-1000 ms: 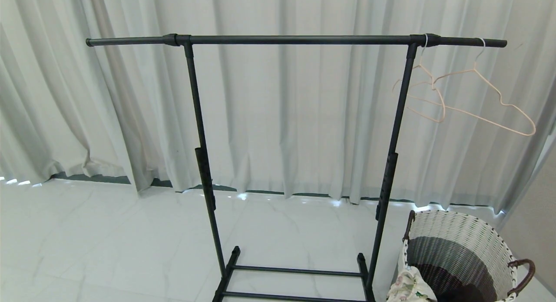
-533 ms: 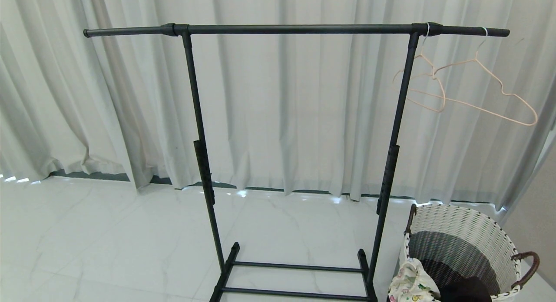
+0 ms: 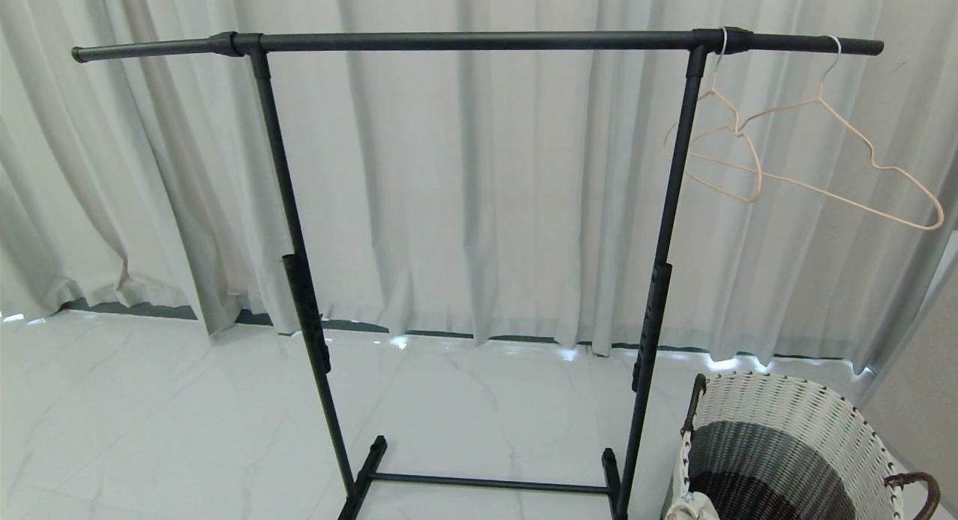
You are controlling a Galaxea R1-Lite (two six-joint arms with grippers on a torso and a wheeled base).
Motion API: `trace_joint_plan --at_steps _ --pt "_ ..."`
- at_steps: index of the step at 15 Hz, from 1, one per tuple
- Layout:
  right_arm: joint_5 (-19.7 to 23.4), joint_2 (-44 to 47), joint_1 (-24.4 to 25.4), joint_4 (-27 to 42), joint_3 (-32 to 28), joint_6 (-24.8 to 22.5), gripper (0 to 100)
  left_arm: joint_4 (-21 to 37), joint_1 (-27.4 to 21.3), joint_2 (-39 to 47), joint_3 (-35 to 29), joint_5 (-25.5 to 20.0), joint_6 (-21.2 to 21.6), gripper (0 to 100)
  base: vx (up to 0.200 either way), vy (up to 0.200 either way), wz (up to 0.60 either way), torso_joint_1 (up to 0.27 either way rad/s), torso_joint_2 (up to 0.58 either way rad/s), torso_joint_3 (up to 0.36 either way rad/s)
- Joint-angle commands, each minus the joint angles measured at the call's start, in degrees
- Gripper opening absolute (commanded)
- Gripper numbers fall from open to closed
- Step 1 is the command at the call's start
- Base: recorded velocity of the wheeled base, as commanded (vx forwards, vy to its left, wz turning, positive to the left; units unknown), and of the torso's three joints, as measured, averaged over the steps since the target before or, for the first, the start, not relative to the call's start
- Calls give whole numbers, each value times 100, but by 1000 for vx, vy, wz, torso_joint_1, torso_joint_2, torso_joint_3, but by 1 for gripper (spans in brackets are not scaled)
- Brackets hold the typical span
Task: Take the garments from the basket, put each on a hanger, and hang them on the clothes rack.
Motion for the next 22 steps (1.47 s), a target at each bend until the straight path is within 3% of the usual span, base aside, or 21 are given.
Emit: trace_joint_plan --at_steps 1,8,9,12,13,16,18,20,22 --pt "0 0 -1 4 0 -5 100 -9 0 0 0 1 -4 100 0 0 0 0 0 0" --pt "0 0 -1 -111 -8 -225 100 -9 0 0 0 -8 5 100 0 0 0 0 0 0" --pt "141 0 17 -234 -290 -111 100 -9 0 0 0 1 -4 100 0 0 0 0 0 0" --pt "281 545 316 469 -1423 -190 100 -9 0 0 0 1 -4 100 0 0 0 0 0 0" --pt "237 1529 614 1129 -1775 -744 100 -9 0 0 0 1 -4 100 0 0 0 0 0 0" --pt "-105 3841 597 1629 -2241 -1860 100 -9 0 0 0 1 -4 100 0 0 0 0 0 0" --pt "-167 5590 632 1322 -2250 -2651 100 -9 0 0 0 1 -4 100 0 0 0 0 0 0" --pt "-176 6460 632 1111 -1995 -3398 100 -9 0 9 0 1 -4 100 0 0 0 0 0 0" --pt "-176 7137 650 935 -1836 -3785 100 -9 0 0 0 1 -4 100 0 0 0 0 0 0"
